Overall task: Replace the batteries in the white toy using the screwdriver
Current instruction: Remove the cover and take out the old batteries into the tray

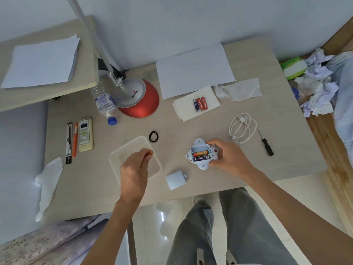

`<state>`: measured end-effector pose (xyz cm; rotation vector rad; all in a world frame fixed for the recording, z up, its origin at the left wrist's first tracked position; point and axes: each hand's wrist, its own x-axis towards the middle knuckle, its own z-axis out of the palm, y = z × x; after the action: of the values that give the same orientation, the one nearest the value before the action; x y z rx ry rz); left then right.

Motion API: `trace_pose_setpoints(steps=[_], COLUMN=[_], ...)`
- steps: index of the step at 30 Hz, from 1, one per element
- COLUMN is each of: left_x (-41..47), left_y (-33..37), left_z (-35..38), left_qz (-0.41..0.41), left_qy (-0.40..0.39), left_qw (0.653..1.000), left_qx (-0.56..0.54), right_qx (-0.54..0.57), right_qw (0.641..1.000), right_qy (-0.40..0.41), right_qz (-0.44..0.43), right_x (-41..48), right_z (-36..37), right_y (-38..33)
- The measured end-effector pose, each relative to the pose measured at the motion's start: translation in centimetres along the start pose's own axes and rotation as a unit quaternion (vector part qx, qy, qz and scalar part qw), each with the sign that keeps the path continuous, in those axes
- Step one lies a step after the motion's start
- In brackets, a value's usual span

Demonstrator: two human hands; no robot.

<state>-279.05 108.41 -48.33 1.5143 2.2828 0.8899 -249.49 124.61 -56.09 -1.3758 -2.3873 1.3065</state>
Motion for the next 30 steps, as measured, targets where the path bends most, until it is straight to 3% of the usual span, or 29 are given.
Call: trace_pose_setpoints(steps=[6, 16, 18, 22, 24, 30], left_x=[0.3, 0.8, 0.8, 0.7, 0.9, 1.3], left_y=[-4.7, -4.8, -4.1, 0.2, 2.8, 5.9], left_z=[0.0, 1.2, 1.0, 1.6, 2.9, 9.2], left_qz=[-0.08, -0.085, -0.055, 0.079, 0.106, 0.071], left_qy=[-0.069, -0.084, -0.046, 0.012, -0.02, -0.241], left_qw=[0.993, 0.988, 0.992, 0.995, 0.994, 0.968], left_qx=[0.059, 0.102, 0.105, 0.065, 0.017, -0.012], right_qx=[-0.009, -0.004, -0.002, -0.006, -0.012, -0.034], right_qw=[1.0, 1.0, 1.0, 1.0, 1.0, 0.999], right_qy=[-0.006, -0.003, -0.005, -0.004, -0.002, 0.014], right_qz=[0.0, 0.004, 0.004, 0.004, 0.004, 0.001], right_x=[0.2, -0.1, -0.1, -0.3, -0.4, -0.7], right_z=[0.2, 0.0, 0.0, 0.0, 0.1, 0.2], right_y=[-0.2, -0.5, -0.6, -0.6, -0.7, -1.2])
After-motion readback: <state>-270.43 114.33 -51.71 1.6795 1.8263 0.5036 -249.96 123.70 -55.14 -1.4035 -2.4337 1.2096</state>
